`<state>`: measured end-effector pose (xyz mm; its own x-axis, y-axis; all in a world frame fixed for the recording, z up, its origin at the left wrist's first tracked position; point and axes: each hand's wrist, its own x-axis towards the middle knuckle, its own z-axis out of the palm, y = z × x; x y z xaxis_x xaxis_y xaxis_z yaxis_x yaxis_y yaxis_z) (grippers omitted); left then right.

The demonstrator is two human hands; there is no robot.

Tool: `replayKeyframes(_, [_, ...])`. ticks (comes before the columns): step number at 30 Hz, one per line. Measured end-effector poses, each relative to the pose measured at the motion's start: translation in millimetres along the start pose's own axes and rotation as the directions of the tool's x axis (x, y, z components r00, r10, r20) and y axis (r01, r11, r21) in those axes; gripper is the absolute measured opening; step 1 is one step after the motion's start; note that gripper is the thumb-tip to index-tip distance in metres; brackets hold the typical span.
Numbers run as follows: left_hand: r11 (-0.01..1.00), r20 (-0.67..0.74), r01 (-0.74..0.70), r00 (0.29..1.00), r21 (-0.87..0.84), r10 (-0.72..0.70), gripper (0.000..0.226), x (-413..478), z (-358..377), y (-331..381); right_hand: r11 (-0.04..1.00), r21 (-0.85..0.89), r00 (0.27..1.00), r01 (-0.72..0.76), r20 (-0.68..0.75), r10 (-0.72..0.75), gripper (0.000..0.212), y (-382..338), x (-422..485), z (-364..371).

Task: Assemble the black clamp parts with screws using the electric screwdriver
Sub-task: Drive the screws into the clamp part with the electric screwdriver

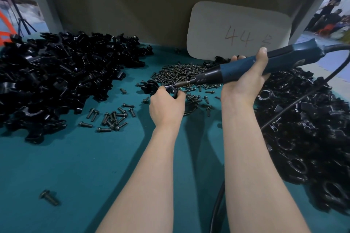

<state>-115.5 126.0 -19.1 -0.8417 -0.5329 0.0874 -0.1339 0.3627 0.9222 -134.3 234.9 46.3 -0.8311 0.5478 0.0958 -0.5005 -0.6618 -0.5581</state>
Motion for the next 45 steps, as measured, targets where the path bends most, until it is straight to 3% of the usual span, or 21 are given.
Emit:
replayKeyframes(4, [1.0,-0.011,-0.002,1.0,0.013,0.002,0.023,1.6,0.6,-0.8,1.0,-0.005,1.0,-0.03,0.002,0.03,0.042,-1.2,-1.9,2.1])
replayKeyframes(29, [0.998,-0.054,-0.017,0.998,0.057,0.02,0.021,3.2,-1.8,1.1,0.998,0.006,0.997,-0.058,0.041,0.058,0.049,2.8,-6.6,4.1])
replayKeyframes(38, [0.999,0.005,-0.004,1.0,0.052,0.004,0.022,7.7,-6.3,4.3,0.991,-0.007,0.974,-0.136,0.184,0.135,0.034,-1.0,-13.1,5.6])
replayKeyframes(45, [0.997,0.038,0.024,0.999,0.08,-0.027,0.022,7.7,-9.0,3.4,0.982,0.007,0.958,-0.19,0.219,0.184,0.033,-3.6,-11.2,4.7])
